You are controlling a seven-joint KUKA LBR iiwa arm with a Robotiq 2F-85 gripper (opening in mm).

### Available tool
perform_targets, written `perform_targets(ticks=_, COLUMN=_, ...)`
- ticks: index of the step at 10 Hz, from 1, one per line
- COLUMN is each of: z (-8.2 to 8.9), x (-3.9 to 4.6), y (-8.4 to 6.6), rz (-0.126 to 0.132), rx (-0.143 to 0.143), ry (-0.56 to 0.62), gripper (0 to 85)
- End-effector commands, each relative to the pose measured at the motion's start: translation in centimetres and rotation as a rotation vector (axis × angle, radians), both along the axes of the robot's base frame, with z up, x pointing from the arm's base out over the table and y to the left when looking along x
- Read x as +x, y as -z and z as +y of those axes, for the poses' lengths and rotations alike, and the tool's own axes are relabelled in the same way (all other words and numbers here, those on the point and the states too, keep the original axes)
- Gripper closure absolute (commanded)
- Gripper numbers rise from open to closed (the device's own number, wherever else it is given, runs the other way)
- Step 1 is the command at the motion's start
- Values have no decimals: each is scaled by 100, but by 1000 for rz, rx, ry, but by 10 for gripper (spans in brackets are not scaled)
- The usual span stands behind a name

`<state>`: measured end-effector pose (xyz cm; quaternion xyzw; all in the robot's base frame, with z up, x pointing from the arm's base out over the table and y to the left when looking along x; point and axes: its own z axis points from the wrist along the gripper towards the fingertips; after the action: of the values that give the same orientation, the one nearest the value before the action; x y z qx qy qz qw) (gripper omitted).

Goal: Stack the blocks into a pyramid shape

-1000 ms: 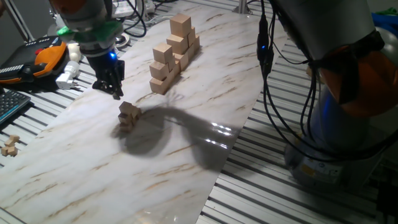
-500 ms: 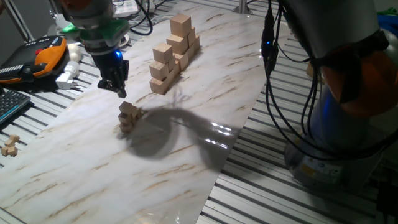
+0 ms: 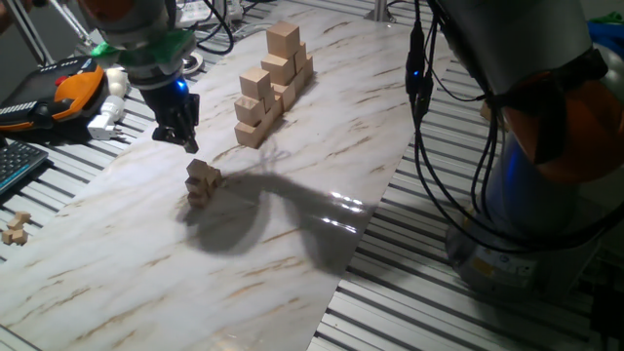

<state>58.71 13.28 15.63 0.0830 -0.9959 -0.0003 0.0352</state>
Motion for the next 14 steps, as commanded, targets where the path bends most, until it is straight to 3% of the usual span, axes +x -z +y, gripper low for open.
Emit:
perform_targets(ticks=1, z=-1, x=1, y=-1, rz=-21, rx=-5, ry=-8, gripper=850)
perform_targets(ticks=2, z=-1, x=1, y=-1, rz=-25, rx=-11, ry=-6, gripper=850)
perform_targets(ticks=4, z=-234, x=-49, y=-425, rz=-12, rx=-40, ry=-11, gripper=850)
perform_targets(ticks=5, z=-377, x=-72, y=-576, rz=-3, rx=-24, ry=-20, gripper=850)
perform_targets(ticks=6, z=-535, x=-148, y=-738, rz=0, rx=-8, ry=-32, gripper=850)
perform_targets(ticks=8, z=-711, x=-308, y=-921, rz=-11, rx=0, ry=-35, gripper=850)
perform_targets(ticks=9, z=-684, x=-367, y=-945, rz=-21, rx=5, ry=-24, gripper=850)
perform_targets(ticks=10, z=-620, x=-420, y=-941, rz=-41, rx=-13, ry=-12, gripper=850)
perform_targets(ticks=11, z=-605, x=-451, y=-945, rz=-43, rx=-21, ry=-8, gripper=850)
perform_targets(ticks=14, z=-613, x=-457, y=-946, rz=-41, rx=-5, ry=-5, gripper=850)
